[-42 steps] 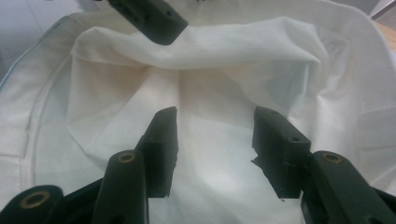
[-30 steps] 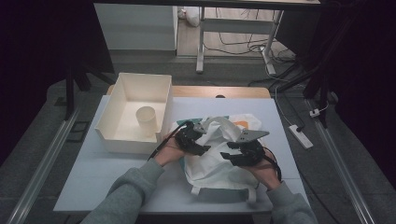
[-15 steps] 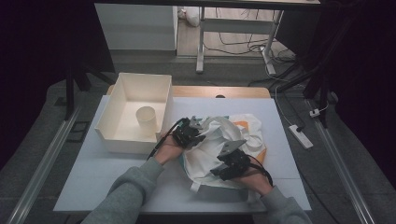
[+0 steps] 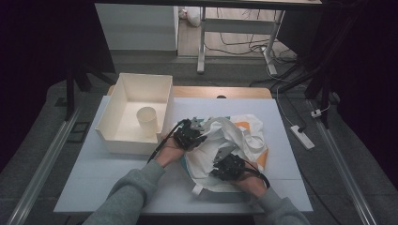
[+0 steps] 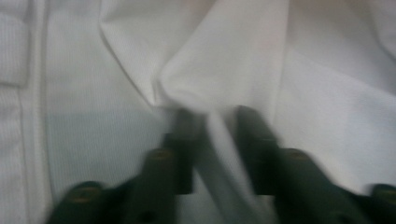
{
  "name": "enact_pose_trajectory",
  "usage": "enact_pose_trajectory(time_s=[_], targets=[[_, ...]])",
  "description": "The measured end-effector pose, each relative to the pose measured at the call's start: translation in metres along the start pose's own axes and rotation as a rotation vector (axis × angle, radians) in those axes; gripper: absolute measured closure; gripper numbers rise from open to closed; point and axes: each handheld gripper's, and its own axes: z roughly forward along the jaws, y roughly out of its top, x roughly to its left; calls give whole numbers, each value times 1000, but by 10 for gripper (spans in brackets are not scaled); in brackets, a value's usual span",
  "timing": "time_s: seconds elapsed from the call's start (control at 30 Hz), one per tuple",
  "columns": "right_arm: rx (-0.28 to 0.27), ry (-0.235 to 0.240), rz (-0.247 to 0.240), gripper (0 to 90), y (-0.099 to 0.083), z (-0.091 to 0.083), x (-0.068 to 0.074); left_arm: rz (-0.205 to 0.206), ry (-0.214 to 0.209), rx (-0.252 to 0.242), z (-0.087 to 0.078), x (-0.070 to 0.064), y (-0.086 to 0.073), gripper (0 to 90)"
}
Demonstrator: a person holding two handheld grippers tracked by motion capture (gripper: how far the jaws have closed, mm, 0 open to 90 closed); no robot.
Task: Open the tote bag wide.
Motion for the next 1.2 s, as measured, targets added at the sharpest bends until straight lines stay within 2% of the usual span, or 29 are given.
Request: enact_pose_trajectory(time_s=[0.03,0.1,0.17,0.3,0.4,0.5,0.63,0.73,0.83,0.97,1.03,1.1,1.17,1.2], targets=[[5,-21,-24,848,0,-1,1,-1,1,-2,0,0,0,867],[-5,-28,-31,878,0,-5,1,-8,-3,-6,0,2,0,868],[-31,-18,-12,883,-2,-9,-1,-13,-5,-13,-1,3,-1,868],[-95,22,36,886,-7,-27,-4,-14,-4,-23,-2,3,0,869],[-118,41,49,887,-12,-38,-1,-15,3,-29,-3,1,1,870],[-147,65,48,887,-17,-50,3,-7,29,-31,-5,-1,3,871],[-195,127,61,888,-25,-71,9,-12,31,-41,-11,-1,4,871],[-201,176,62,888,-32,-81,15,-17,32,-39,-13,-1,4,871],[-187,198,61,888,-38,-81,21,-9,30,-25,-10,-2,4,871],[-184,213,81,883,-43,-71,17,-5,29,-11,-5,-2,2,870],[-192,211,84,846,-44,-69,17,-13,20,-14,-5,-1,2,870],[-214,170,85,696,-42,-73,16,-10,18,-14,-5,-1,2,870],[-244,145,108,616,-40,-81,12,-12,15,-14,-5,-1,1,870],[-257,114,114,582,-39,-86,10,-14,10,-15,-5,0,1,870]])
